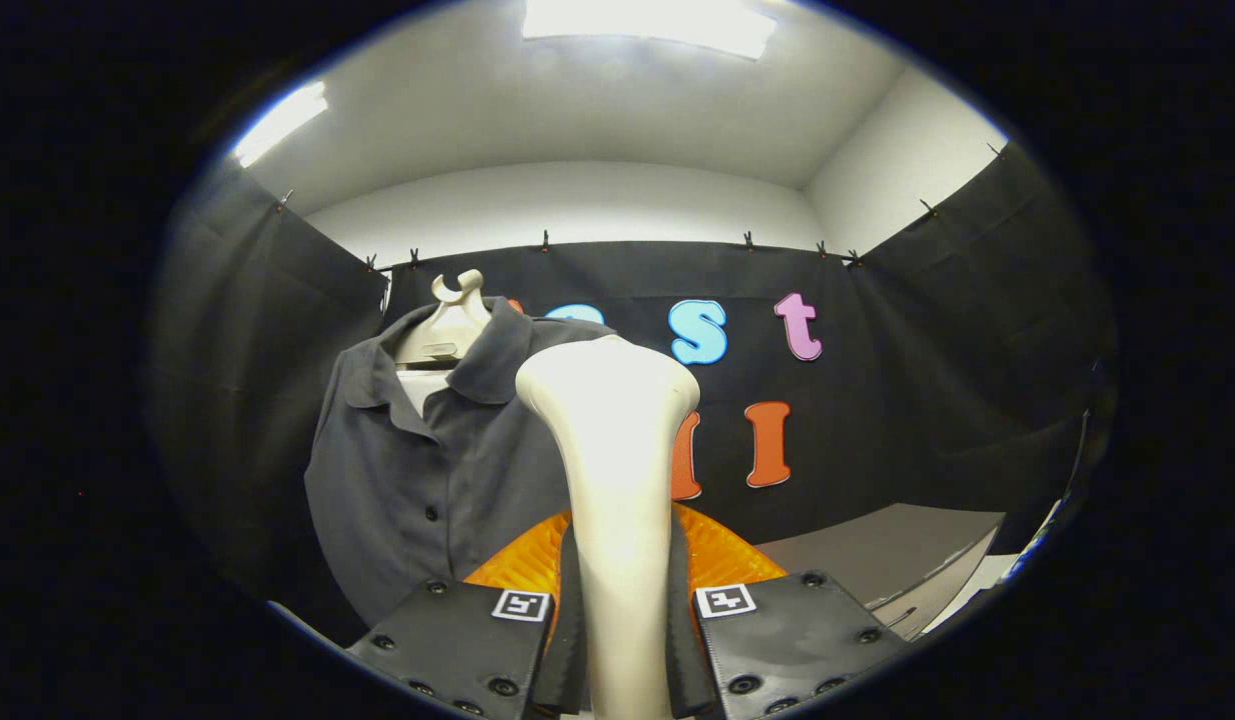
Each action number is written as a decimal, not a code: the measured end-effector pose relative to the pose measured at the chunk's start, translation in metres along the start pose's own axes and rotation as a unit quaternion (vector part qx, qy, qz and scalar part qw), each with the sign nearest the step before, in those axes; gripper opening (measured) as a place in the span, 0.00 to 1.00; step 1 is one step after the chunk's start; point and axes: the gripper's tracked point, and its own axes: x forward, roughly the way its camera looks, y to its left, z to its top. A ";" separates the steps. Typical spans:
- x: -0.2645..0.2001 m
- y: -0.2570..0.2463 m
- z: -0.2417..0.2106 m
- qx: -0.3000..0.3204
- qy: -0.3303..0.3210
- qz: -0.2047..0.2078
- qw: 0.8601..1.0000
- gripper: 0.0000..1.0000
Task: Iron the clothes twice with a garment steamer, once on the left side and once on the right side.
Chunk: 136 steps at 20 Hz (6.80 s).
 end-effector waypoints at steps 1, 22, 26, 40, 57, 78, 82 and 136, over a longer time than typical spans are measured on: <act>0.005 0.013 0.001 -0.002 0.001 0.012 1.000 0.39; 0.064 0.071 -0.076 -0.029 0.057 0.023 0.998 0.39; 0.054 0.066 -0.094 -0.032 0.074 0.025 0.996 0.39; 0.020 0.057 -0.166 -0.046 0.126 0.029 0.990 0.39; -0.044 0.049 -0.275 -0.073 0.238 0.045 0.967 0.40; -0.056 0.047 -0.242 -0.050 0.214 0.043 0.975 0.40; -0.039 0.070 -0.172 -0.035 0.143 0.066 0.987 0.39; -0.042 0.235 -0.261 -0.075 0.218 0.208 0.951 0.40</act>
